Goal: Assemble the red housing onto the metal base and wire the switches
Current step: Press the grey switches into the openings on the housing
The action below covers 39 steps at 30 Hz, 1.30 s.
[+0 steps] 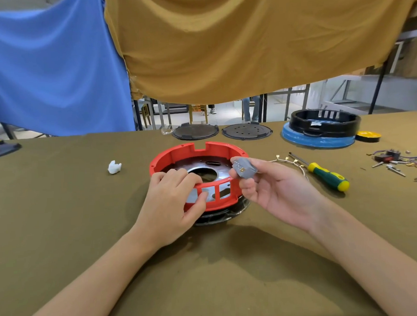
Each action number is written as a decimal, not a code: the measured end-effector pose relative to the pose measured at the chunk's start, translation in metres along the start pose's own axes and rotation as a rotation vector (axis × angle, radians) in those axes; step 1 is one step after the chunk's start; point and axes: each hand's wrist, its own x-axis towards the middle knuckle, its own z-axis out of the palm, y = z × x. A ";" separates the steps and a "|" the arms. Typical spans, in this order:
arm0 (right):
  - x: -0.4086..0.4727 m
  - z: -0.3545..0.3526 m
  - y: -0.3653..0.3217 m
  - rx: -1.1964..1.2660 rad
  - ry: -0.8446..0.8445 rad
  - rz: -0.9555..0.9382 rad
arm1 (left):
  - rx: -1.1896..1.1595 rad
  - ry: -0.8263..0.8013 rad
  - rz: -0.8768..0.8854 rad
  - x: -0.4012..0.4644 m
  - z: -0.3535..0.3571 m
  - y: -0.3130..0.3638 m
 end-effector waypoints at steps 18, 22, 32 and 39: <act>-0.013 0.008 0.003 -0.795 0.091 -0.357 | -0.008 -0.002 0.002 -0.001 0.000 -0.001; -0.013 0.004 0.002 -0.790 0.077 -0.147 | -0.017 -0.006 0.000 0.000 0.001 -0.002; -0.012 0.007 0.016 -1.114 0.126 -0.315 | -0.054 -0.002 0.008 0.000 0.002 0.000; -0.012 0.015 0.024 -1.252 0.153 -0.475 | -0.069 -0.020 0.008 0.000 0.002 0.008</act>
